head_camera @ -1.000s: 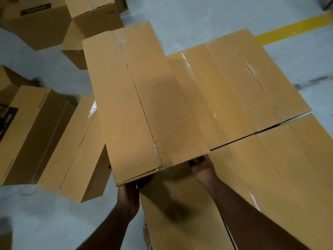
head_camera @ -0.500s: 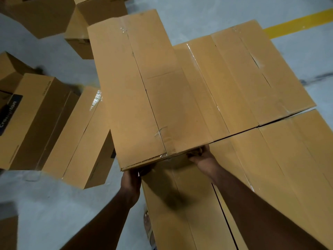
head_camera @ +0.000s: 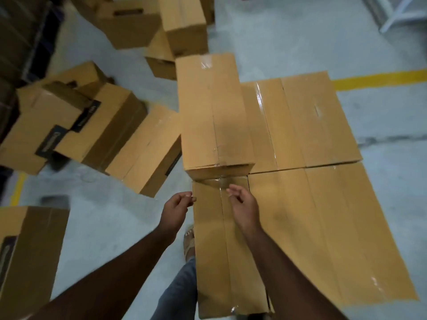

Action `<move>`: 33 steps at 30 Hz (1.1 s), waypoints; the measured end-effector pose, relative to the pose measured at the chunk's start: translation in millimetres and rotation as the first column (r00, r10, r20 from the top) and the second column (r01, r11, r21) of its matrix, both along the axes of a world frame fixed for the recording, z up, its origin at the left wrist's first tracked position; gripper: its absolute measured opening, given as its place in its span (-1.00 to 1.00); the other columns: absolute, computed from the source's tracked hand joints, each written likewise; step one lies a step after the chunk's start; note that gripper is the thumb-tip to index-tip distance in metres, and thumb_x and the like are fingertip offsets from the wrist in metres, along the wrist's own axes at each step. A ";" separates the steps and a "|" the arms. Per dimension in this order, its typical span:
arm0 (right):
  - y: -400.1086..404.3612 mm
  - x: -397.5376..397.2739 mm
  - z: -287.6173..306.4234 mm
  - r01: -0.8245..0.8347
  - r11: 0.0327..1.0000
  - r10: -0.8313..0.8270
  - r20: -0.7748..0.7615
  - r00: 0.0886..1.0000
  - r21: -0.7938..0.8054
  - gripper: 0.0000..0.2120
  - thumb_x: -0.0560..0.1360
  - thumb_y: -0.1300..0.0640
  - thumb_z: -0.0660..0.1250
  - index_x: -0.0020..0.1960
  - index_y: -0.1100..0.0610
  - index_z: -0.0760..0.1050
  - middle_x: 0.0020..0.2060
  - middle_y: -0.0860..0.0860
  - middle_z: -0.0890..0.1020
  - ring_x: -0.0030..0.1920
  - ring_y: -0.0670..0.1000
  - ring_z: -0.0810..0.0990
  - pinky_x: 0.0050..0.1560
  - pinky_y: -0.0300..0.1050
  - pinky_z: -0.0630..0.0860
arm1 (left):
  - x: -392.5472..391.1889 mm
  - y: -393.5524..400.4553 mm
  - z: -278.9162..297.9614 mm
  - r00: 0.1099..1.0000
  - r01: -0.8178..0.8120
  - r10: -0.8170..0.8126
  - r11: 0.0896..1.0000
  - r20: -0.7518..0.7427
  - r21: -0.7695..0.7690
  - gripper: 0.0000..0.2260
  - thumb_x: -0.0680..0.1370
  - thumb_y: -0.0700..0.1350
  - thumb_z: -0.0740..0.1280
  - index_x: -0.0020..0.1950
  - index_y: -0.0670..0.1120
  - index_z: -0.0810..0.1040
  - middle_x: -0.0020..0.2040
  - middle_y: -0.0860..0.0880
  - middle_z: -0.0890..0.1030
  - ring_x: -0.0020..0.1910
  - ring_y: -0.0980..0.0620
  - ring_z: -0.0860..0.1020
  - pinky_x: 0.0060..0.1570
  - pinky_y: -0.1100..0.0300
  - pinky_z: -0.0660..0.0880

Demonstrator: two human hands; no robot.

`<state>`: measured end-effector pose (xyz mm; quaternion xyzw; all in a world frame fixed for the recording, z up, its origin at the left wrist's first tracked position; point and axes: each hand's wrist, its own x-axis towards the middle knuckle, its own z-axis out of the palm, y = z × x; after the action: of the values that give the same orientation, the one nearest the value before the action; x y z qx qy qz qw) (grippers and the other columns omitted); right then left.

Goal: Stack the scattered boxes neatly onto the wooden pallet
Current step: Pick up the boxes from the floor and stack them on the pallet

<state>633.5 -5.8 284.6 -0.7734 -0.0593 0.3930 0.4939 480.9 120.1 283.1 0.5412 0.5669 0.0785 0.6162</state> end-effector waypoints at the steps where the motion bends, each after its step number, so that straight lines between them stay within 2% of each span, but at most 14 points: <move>1: -9.9 -15.3 23.9 -0.019 0.999 0.019 -0.002 1.000 0.044 -0.82 0.66 0.08 0.36 0.23 -0.13 0.59 0.07 -0.22 0.66 0.10 -0.20 0.61 -0.10 -0.32 0.44 | -11.6 -15.2 23.8 1.000 -0.007 0.007 1.000 0.028 0.014 -0.80 0.69 0.00 0.30 0.21 -0.03 0.64 0.04 0.02 0.75 0.14 0.05 0.66 0.18 0.10 0.53; 3: -31.0 -47.2 70.4 -0.052 0.990 0.055 -0.015 0.998 0.128 -0.83 0.65 0.08 0.37 0.20 -0.13 0.60 0.09 -0.19 0.68 0.11 -0.21 0.62 -0.01 -0.25 0.53 | -40.1 -48.4 70.9 0.994 -0.065 0.062 0.997 0.088 0.037 -0.81 0.69 -0.03 0.29 0.21 -0.04 0.64 0.04 -0.01 0.75 0.13 0.03 0.67 0.17 0.10 0.53; 7: -63.2 -112.8 141.5 -0.111 0.971 0.128 -0.069 0.989 0.211 -0.83 0.64 0.12 0.39 0.22 0.00 0.62 0.11 -0.08 0.70 0.15 -0.06 0.66 0.20 0.00 0.61 | -108.6 -108.4 144.6 0.965 -0.207 0.194 0.976 0.176 0.062 -0.83 0.69 -0.08 0.30 0.19 -0.06 0.65 0.03 -0.04 0.75 0.12 -0.02 0.69 0.18 0.08 0.54; 13: -101.0 -215.4 206.8 -0.263 0.939 0.283 -0.062 0.957 0.221 -0.85 0.64 0.17 0.38 0.16 -0.01 0.61 0.10 -0.05 0.72 0.12 0.00 0.68 0.15 -0.02 0.60 | -213.9 -161.6 200.2 0.929 -0.330 0.306 0.940 0.211 0.090 -0.81 0.70 -0.10 0.27 0.18 -0.10 0.65 0.01 -0.04 0.76 0.10 -0.05 0.69 0.23 -0.01 0.51; 19: -115.7 -340.4 219.5 -0.378 0.901 0.385 0.007 0.923 0.211 -0.86 0.63 0.06 0.41 0.18 -0.07 0.62 0.06 -0.09 0.72 0.09 -0.04 0.69 0.06 -0.14 0.63 | -358.6 -170.1 199.9 0.873 -0.430 0.400 0.901 0.278 0.055 -0.81 0.70 -0.11 0.28 0.19 -0.14 0.65 0.02 -0.10 0.75 0.10 -0.16 0.68 0.23 -0.04 0.53; 24: -95.2 -511.0 213.1 -0.471 0.869 0.481 -0.036 0.876 0.153 -0.87 0.62 0.10 0.43 0.16 -0.04 0.63 0.05 -0.03 0.73 0.09 0.03 0.70 0.06 -0.04 0.64 | -540.5 -180.5 190.2 0.790 -0.576 0.553 0.817 0.266 0.010 -0.82 0.70 -0.13 0.28 0.15 -0.14 0.66 -0.02 -0.08 0.76 0.01 -0.09 0.67 0.06 0.11 0.52; 28: -54.3 -642.7 228.6 -0.594 0.782 0.616 -0.083 0.784 0.191 -0.89 0.64 0.15 0.39 0.14 0.00 0.60 0.11 0.04 0.71 0.12 0.08 0.69 0.07 0.00 0.62 | -677.3 -180.5 199.5 0.726 -0.674 0.651 0.737 0.220 0.043 -0.82 0.69 -0.10 0.29 0.15 -0.10 0.67 -0.01 -0.02 0.76 0.00 -0.03 0.68 0.06 0.12 0.53; 33: 7.6 -751.5 240.3 -0.694 0.683 0.723 -0.078 0.686 0.226 -0.88 0.64 0.12 0.38 0.15 -0.01 0.63 0.09 -0.05 0.73 0.10 0.02 0.71 0.00 -0.11 0.66 | -788.0 -151.3 208.1 0.643 -0.761 0.737 0.644 0.207 0.071 -0.83 0.68 -0.06 0.30 0.13 -0.05 0.67 -0.02 0.02 0.76 0.02 -0.03 0.68 0.12 0.07 0.55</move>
<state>-118.1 1.7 524.9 -0.6078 -0.3493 0.6078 0.3731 -307.1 -31.2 491.2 0.2943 0.6814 0.4127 0.5279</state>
